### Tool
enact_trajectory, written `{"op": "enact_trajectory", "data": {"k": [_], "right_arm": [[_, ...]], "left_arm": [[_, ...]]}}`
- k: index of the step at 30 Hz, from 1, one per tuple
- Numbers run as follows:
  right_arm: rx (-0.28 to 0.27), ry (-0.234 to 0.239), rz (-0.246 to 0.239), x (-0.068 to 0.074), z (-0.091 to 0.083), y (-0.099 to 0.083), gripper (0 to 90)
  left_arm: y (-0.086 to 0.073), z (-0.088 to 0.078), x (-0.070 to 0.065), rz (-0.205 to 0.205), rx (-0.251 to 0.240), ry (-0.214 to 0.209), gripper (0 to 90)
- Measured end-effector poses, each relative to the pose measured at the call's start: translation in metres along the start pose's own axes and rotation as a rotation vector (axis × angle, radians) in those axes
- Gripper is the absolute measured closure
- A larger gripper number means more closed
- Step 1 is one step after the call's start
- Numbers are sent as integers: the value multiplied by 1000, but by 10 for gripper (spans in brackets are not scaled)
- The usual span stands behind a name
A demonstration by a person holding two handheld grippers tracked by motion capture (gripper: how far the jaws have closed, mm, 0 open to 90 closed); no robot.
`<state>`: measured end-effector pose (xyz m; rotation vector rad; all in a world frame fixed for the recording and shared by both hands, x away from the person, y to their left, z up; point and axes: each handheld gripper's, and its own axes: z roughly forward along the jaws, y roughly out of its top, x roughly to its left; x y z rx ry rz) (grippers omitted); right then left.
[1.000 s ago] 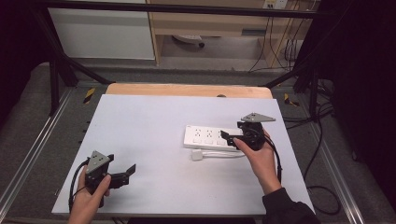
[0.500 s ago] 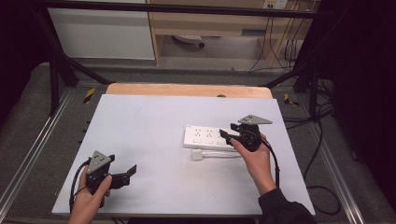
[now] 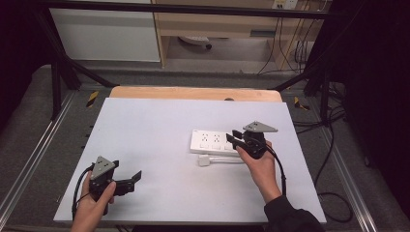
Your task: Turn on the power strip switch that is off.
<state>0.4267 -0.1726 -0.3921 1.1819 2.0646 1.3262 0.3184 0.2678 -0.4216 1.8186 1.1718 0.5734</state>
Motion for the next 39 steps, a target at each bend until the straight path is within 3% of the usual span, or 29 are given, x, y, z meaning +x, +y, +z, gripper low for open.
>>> {"op": "enact_trajectory", "data": {"k": [5, 20, 30, 39], "right_arm": [[-13, 1, -27, 2, 3, -2, 769], [-6, 9, -55, 7, 7, -6, 841], [25, 23, -27, 8, 12, -13, 874], [44, 33, -38, 10, 15, -16, 892]], "left_arm": [[0, 1, 0, -3, 1, -2, 64], [0, 1, 0, -6, 4, 0, 64], [0, 1, 0, -8, 8, -4, 64], [0, 1, 0, -5, 8, -1, 64]]}}
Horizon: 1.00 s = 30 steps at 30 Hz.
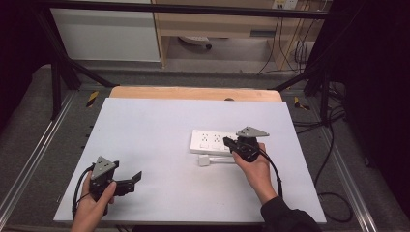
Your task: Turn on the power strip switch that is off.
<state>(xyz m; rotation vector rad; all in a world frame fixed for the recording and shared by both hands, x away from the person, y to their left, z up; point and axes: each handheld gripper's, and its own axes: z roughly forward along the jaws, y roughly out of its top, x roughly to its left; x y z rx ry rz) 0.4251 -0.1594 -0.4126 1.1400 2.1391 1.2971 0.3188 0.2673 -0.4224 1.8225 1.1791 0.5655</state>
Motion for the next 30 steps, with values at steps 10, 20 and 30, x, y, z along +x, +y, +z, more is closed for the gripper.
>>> {"op": "enact_trajectory", "data": {"k": [10, 20, 30], "right_arm": [[26, 3, -7, 3, 9, -5, 898], [31, 5, -24, 5, 18, -9, 900], [30, -5, -27, 7, 28, -12, 900]], "left_arm": [[0, 0, 0, 1, 3, 0, 64], [0, 0, 0, 3, 5, 2, 64], [0, 1, 0, 5, 9, 0, 64]]}}
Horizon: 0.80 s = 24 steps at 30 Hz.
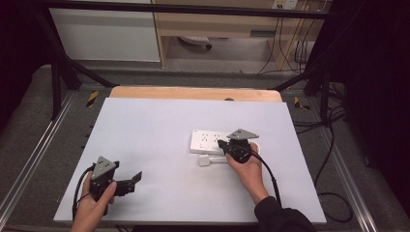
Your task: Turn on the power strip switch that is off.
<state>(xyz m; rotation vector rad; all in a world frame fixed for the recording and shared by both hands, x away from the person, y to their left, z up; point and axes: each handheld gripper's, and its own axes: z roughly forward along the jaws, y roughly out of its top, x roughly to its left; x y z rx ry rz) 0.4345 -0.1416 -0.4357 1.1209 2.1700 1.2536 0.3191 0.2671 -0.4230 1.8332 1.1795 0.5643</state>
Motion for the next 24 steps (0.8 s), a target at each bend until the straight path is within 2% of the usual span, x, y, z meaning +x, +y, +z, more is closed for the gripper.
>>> {"op": "enact_trajectory", "data": {"k": [24], "right_arm": [[16, -8, -13, -1, 5, -4, 900]], "left_arm": [[0, 0, 0, 3, 3, -4, 64]]}}
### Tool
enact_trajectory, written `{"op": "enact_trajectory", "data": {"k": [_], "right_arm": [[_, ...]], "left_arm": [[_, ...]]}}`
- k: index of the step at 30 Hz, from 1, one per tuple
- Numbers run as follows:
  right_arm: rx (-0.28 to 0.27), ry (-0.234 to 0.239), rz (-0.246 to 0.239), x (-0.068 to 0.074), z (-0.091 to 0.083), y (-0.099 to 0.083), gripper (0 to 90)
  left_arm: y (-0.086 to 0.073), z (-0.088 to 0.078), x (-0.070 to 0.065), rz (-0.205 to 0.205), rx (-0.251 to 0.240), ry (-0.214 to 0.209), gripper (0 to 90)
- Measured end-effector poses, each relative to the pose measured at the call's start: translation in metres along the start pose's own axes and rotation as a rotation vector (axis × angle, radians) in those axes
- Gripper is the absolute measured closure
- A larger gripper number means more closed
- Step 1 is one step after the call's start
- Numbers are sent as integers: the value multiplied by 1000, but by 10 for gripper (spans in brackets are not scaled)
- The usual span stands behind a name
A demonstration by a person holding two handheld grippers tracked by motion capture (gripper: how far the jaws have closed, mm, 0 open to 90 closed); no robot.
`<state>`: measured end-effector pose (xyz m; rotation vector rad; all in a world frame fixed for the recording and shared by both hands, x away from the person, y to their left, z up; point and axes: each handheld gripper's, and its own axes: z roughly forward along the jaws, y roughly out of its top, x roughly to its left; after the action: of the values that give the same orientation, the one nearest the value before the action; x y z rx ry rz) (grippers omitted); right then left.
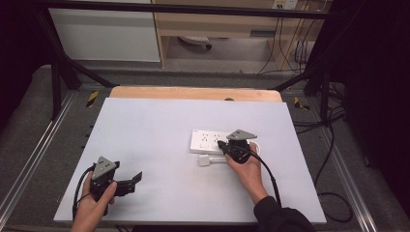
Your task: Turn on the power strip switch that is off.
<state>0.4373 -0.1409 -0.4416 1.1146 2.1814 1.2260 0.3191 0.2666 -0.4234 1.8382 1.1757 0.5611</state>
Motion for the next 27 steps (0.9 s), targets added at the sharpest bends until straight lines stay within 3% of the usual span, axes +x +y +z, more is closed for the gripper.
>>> {"op": "enact_trajectory", "data": {"k": [27], "right_arm": [[3, -4, -3, 0, 2, -2, 900]], "left_arm": [[0, 1, -1, 3, 10, -3, 64]]}}
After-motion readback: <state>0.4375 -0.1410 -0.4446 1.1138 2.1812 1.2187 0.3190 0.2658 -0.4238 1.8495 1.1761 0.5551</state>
